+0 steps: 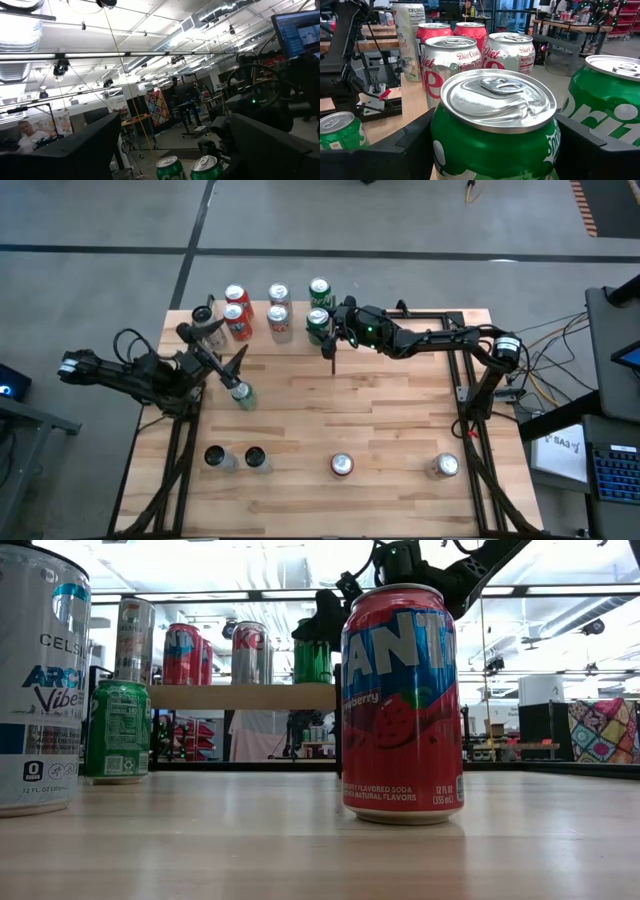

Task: Place canned beverage on shelf
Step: Put the bottom green soda can aligned with the other green soda can on the shelf

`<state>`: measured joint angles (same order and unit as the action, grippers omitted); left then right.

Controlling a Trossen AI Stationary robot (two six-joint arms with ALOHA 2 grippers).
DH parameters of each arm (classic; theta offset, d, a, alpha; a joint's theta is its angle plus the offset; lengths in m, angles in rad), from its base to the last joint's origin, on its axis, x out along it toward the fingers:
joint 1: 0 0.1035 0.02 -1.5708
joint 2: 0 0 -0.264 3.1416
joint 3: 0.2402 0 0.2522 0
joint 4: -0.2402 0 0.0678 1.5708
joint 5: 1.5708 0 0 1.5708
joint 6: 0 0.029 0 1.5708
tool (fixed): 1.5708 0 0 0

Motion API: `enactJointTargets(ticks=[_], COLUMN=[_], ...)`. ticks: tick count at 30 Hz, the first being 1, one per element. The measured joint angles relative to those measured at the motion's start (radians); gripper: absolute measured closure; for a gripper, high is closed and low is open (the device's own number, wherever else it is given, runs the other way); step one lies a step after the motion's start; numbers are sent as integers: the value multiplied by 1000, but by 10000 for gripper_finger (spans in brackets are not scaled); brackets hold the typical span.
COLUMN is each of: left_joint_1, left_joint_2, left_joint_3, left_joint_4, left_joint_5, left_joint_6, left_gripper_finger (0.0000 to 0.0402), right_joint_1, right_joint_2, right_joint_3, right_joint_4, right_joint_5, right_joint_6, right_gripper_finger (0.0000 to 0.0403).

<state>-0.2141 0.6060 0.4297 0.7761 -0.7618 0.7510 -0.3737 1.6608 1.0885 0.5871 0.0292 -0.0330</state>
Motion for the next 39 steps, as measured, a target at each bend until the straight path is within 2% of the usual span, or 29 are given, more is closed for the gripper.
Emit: enactJointTargets(ticks=[39], left_joint_1=[0], left_joint_2=[-27], left_joint_3=[0], left_joint_4=[-35], left_joint_5=[-17], left_joint_6=[-4], left_gripper_finger=[41], right_joint_1=[0], right_joint_2=[-2], right_joint_3=[0], right_joint_4=[-12], right_joint_5=[23], right_joint_6=[30], right_gripper_finger=[115])
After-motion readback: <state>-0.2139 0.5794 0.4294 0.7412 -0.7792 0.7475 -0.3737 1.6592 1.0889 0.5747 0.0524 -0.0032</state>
